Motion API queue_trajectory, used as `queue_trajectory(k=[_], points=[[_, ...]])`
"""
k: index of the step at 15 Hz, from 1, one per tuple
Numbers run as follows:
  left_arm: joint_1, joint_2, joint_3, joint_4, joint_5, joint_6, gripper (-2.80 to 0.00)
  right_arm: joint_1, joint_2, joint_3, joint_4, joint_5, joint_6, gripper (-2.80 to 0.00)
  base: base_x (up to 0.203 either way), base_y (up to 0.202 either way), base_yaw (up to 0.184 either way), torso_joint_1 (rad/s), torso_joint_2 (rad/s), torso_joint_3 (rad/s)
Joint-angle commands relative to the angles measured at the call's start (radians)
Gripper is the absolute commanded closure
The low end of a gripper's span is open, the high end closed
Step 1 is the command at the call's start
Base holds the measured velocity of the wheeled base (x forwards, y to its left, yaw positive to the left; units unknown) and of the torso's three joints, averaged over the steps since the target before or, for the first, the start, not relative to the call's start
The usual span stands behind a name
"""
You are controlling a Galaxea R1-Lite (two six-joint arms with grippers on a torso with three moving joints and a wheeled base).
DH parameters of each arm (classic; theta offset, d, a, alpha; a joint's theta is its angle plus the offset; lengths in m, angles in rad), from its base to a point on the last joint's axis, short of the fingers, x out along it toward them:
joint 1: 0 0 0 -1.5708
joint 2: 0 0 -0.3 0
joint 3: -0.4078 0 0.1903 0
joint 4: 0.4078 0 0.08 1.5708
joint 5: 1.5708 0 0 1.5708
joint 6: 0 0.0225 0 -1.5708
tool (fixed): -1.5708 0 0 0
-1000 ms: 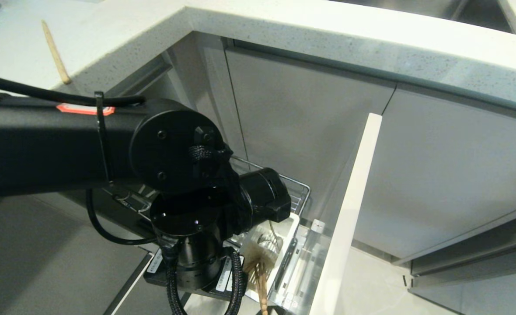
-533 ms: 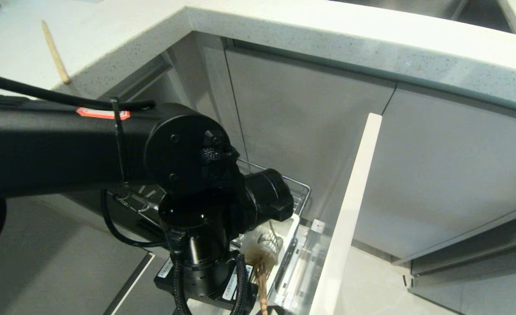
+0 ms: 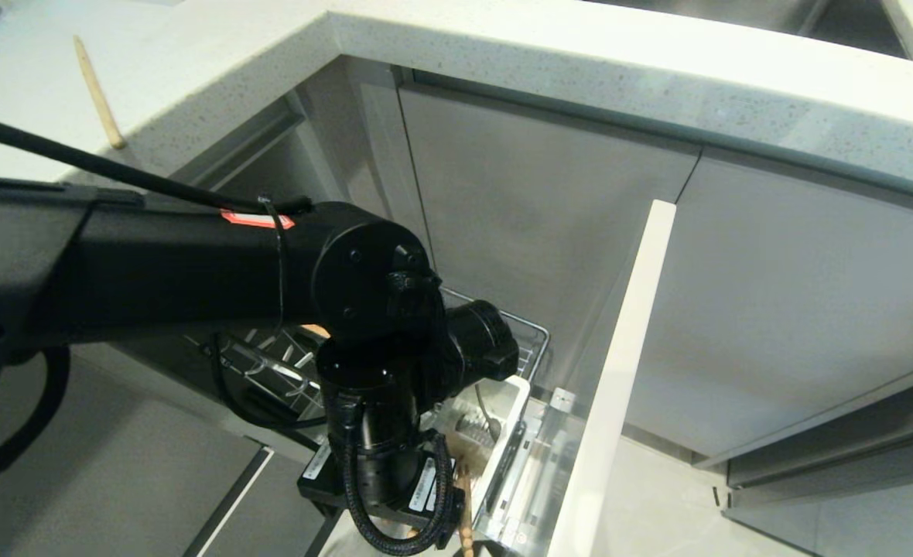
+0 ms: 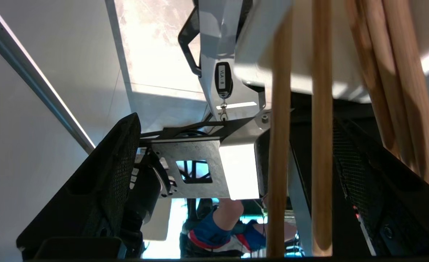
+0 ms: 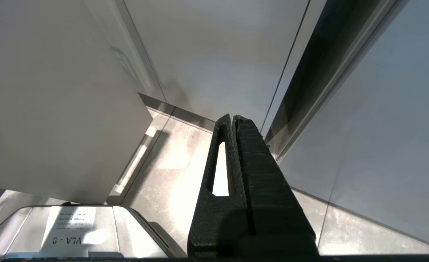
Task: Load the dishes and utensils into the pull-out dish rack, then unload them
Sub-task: Take the chopsticks out of the cupboard
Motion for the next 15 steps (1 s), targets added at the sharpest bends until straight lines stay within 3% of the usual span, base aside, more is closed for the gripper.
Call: queue_trajectory(k=[1,4,5,15], points=[[0.009,0.021,-0.002,0.008,0.0,0.007,-2.8,0.0,0.0,0.002,0.0,0.0,0.0,0.0,0.0,0.0,0.0,0.0,0.0,0.0],[0.007,0.016,-0.008,0.009,-0.018,0.013,-2.8,0.0,0.0,0.002,0.0,0.0,0.0,0.0,0.0,0.0,0.0,0.0,0.0,0.0],[0.007,0.017,-0.01,0.009,-0.018,0.013,0.0,0.0,0.0,0.002,0.0,0.0,0.0,0.0,0.0,0.0,0.0,0.0,0.0,0.0],[-0.018,0.009,-0.017,0.011,-0.061,0.008,0.0,0.0,0.0,0.002,0.0,0.0,0.0,0.0,0.0,0.0,0.0,0.0,0.0,0.0]])
